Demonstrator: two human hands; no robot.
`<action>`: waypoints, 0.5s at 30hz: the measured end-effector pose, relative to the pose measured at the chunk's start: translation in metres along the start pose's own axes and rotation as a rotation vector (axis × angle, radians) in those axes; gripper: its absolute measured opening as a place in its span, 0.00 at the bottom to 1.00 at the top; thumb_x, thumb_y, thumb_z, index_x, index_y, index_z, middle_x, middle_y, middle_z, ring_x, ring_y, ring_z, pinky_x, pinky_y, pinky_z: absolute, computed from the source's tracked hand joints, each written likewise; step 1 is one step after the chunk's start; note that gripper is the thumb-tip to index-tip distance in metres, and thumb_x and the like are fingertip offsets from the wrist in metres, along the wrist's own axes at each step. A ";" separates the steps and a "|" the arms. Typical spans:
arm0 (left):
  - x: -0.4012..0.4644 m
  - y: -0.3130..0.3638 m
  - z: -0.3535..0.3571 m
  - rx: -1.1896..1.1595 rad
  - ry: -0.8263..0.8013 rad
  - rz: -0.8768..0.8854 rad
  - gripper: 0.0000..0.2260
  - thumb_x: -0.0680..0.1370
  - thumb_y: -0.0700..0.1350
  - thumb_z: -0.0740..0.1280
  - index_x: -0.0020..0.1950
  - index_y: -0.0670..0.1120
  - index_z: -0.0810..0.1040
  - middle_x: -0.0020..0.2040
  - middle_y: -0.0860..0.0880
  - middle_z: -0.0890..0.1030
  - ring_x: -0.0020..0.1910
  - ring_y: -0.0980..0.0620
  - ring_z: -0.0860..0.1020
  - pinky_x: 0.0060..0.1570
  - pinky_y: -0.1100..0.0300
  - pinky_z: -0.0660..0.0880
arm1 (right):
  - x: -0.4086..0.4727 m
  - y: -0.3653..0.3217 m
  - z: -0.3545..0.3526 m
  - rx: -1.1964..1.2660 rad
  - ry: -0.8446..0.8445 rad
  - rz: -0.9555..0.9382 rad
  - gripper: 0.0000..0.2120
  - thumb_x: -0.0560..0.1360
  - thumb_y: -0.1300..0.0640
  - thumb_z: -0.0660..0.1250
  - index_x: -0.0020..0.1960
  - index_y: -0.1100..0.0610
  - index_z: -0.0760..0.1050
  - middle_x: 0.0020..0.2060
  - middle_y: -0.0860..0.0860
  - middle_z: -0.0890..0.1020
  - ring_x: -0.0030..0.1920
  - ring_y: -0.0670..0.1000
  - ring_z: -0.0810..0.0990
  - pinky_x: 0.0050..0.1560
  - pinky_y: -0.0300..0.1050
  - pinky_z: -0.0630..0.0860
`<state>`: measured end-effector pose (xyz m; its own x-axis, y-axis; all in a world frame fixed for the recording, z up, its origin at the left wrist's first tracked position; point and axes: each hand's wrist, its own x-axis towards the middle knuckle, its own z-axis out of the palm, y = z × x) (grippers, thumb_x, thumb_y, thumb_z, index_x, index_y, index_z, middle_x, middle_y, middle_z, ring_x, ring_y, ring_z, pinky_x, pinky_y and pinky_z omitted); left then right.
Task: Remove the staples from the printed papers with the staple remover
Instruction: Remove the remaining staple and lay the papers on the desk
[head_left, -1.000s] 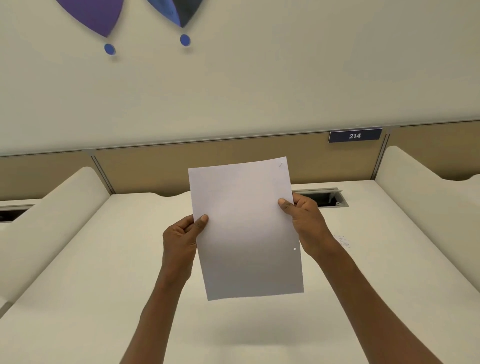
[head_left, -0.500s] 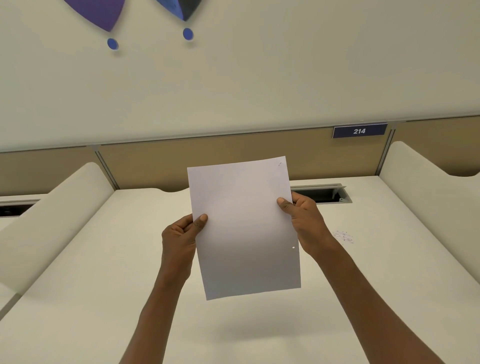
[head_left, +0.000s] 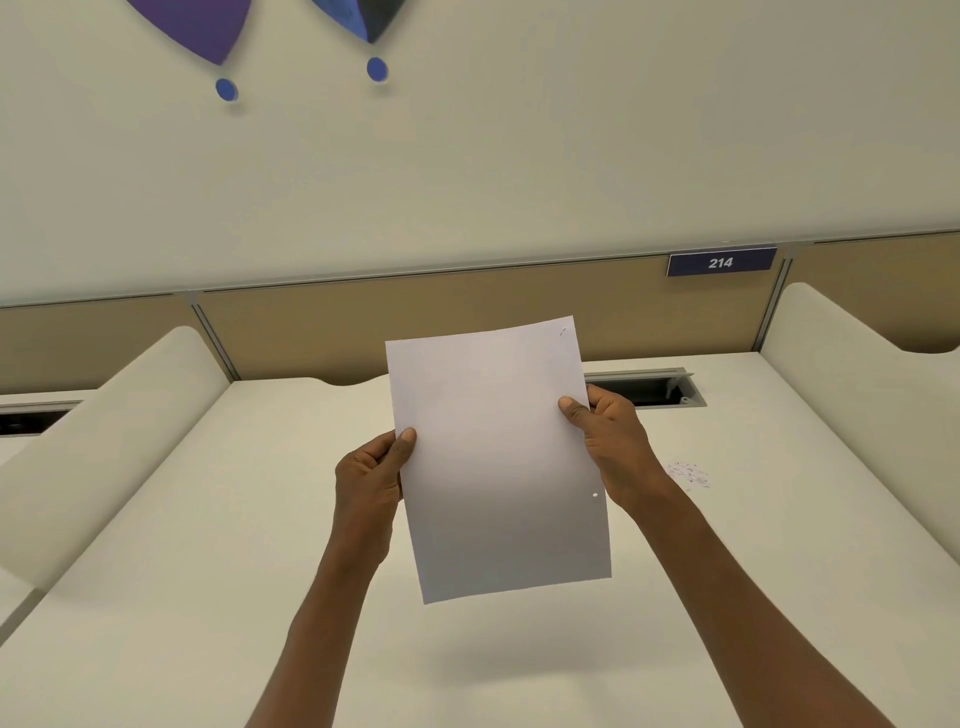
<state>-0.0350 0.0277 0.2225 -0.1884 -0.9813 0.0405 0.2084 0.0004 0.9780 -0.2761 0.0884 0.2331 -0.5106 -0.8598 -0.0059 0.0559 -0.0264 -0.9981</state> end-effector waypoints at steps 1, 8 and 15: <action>-0.001 -0.001 0.002 -0.003 -0.008 -0.009 0.08 0.81 0.43 0.67 0.53 0.42 0.85 0.49 0.45 0.87 0.45 0.48 0.84 0.43 0.59 0.81 | 0.002 0.002 0.000 -0.031 0.017 -0.005 0.07 0.80 0.57 0.64 0.55 0.54 0.79 0.51 0.51 0.85 0.48 0.54 0.84 0.49 0.47 0.81; -0.013 -0.017 0.036 -0.076 0.019 -0.070 0.08 0.81 0.42 0.67 0.53 0.46 0.86 0.53 0.46 0.87 0.51 0.46 0.85 0.54 0.50 0.82 | 0.000 0.013 0.002 -0.678 0.338 -0.266 0.24 0.73 0.53 0.70 0.66 0.58 0.70 0.61 0.55 0.74 0.62 0.57 0.71 0.60 0.49 0.70; -0.013 -0.023 0.079 -0.171 0.073 -0.111 0.08 0.82 0.43 0.67 0.56 0.45 0.85 0.51 0.50 0.87 0.50 0.48 0.84 0.61 0.44 0.79 | -0.036 0.003 0.026 -1.013 0.219 -0.309 0.43 0.75 0.42 0.66 0.78 0.58 0.48 0.77 0.56 0.52 0.76 0.59 0.53 0.74 0.52 0.57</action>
<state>-0.1133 0.0556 0.2153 -0.1504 -0.9848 -0.0870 0.3512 -0.1355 0.9265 -0.2353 0.1060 0.2322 -0.5289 -0.7758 0.3442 -0.7855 0.2939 -0.5445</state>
